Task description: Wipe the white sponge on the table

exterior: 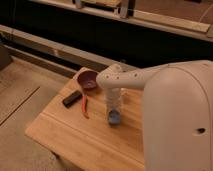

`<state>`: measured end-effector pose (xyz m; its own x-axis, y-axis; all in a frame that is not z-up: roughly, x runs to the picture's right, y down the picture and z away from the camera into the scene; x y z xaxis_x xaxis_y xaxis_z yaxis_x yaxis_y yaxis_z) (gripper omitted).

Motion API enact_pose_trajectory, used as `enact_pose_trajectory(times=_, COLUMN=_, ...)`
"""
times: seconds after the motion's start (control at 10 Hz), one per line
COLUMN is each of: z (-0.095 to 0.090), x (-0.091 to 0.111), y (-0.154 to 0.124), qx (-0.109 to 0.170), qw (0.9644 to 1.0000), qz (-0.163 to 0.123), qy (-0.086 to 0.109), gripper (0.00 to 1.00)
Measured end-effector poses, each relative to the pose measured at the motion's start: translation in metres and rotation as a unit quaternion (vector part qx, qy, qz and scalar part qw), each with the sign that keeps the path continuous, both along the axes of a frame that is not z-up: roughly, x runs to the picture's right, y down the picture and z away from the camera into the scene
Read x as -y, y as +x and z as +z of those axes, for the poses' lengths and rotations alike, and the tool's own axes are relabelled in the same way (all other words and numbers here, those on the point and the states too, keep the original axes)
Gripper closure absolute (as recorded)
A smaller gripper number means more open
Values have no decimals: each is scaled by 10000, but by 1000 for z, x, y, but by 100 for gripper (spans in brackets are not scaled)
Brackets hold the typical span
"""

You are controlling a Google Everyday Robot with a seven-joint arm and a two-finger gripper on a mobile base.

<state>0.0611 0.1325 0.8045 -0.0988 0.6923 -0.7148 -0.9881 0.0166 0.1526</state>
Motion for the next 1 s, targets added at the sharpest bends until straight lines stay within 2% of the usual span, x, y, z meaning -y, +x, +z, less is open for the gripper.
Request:
enact_pose_trajectory(times=0.4, z=16, x=4, y=5, qx=-110, qw=9998, qz=-5, qy=-139, gripper=100)
enact_pose_trajectory(times=0.7, z=27, x=22, y=0, qx=-77, qw=9999, qz=-29, qy=-97, gripper=100)
enact_pose_trajectory(times=1.0, z=33, x=47, y=-24, qx=154, qw=9998, qz=-125, qy=27, gripper=100)
